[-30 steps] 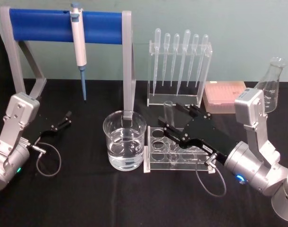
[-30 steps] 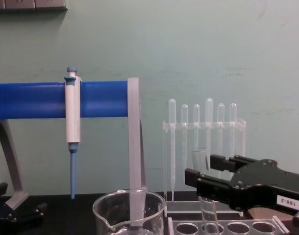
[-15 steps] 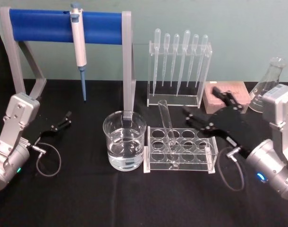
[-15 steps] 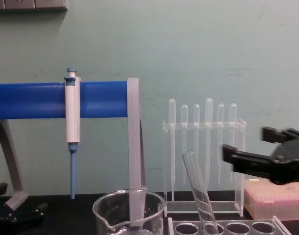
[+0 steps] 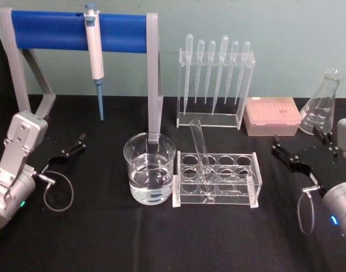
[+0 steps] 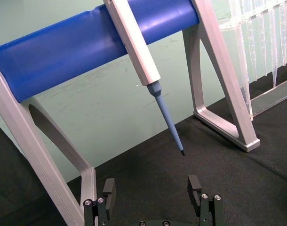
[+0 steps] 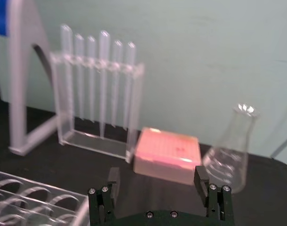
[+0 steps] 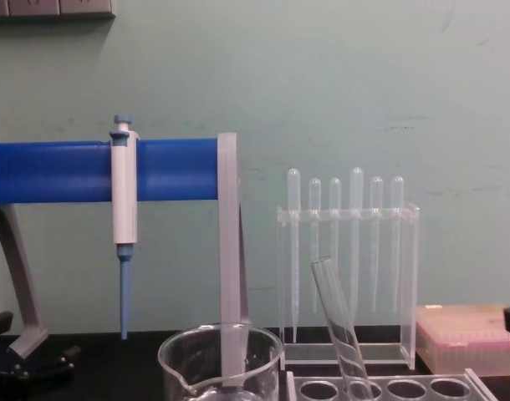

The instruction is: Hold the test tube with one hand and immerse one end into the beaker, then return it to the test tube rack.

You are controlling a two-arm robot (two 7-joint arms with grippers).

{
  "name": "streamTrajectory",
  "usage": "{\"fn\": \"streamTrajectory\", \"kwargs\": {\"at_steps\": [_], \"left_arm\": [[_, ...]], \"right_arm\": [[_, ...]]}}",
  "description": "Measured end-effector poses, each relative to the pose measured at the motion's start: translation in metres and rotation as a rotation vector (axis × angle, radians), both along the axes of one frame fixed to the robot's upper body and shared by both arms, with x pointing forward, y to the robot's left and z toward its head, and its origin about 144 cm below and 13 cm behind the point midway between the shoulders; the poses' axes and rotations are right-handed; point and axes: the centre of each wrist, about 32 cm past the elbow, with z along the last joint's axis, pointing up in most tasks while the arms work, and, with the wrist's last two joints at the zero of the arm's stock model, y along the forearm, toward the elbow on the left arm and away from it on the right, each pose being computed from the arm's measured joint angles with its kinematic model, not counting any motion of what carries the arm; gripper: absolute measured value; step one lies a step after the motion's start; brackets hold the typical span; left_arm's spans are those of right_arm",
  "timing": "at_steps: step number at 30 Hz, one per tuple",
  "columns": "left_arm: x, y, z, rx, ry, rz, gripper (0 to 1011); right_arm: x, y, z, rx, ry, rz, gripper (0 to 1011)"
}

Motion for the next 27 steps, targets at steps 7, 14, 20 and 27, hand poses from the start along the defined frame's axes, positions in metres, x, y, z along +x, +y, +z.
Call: {"fn": "streamTrajectory", "kwargs": {"at_steps": [7, 14, 20, 27], "left_arm": [[0.0000, 0.0000, 0.0000, 0.000, 0.000, 0.000, 1000], [0.0000, 0.0000, 0.0000, 0.000, 0.000, 0.000, 1000], [0.0000, 0.0000, 0.0000, 0.000, 0.000, 0.000, 1000], [0.0000, 0.0000, 0.0000, 0.000, 0.000, 0.000, 1000]], "right_arm": [[0.0014, 0.0020, -0.0055, -0.066, 0.041, -0.062, 1002], [0.0052, 0.0043, -0.0074, -0.098, 0.056, -0.046, 1002], [0.0068, 0.0045, -0.0073, -0.100, 0.056, -0.023, 1002], [0.0067, 0.0046, -0.0072, -0.100, 0.056, -0.023, 1002]]}}
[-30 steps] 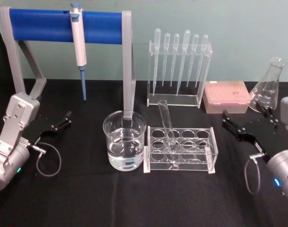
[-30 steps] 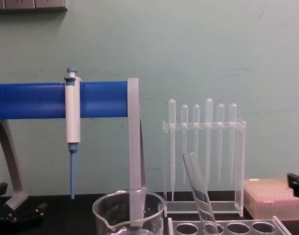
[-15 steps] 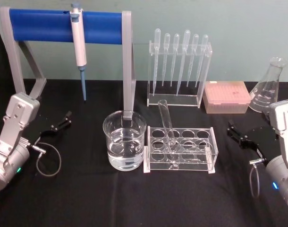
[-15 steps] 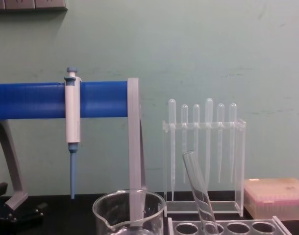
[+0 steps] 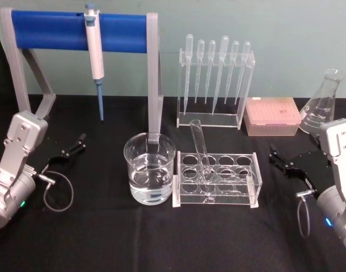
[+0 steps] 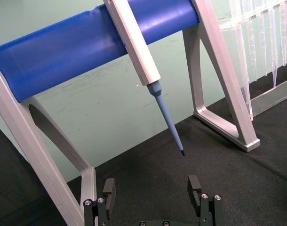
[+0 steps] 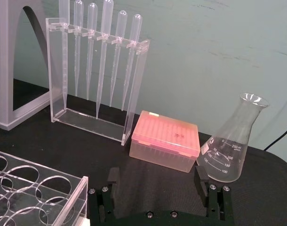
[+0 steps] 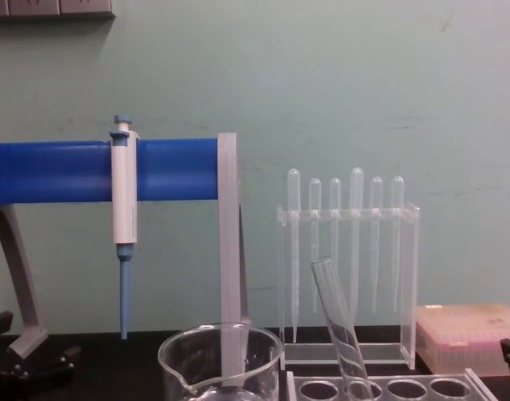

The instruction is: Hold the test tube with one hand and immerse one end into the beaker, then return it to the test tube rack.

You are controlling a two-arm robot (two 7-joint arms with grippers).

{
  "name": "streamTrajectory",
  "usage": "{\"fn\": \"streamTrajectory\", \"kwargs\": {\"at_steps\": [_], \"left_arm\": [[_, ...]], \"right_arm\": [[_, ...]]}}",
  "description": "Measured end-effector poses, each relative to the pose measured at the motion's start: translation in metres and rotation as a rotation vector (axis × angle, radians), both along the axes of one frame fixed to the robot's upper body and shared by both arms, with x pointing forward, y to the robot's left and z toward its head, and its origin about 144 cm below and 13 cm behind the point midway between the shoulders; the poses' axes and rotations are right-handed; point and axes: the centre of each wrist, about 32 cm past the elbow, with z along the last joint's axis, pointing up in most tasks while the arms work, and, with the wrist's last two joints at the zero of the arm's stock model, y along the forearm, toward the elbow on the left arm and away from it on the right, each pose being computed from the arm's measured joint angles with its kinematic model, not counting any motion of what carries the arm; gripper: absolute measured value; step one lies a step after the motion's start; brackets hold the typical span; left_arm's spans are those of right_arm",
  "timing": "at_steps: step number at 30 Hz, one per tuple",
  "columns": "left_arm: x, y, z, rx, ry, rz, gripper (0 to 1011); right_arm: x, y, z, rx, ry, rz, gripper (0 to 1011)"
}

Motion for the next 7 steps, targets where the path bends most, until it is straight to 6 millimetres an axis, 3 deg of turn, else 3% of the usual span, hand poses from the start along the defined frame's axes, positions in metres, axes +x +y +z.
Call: {"fn": "streamTrajectory", "kwargs": {"at_steps": [7], "left_arm": [[0.0000, 0.0000, 0.0000, 0.000, 0.000, 0.000, 1000]], "right_arm": [[-0.0002, 0.0001, 0.0000, 0.000, 0.000, -0.001, 1002]]}}
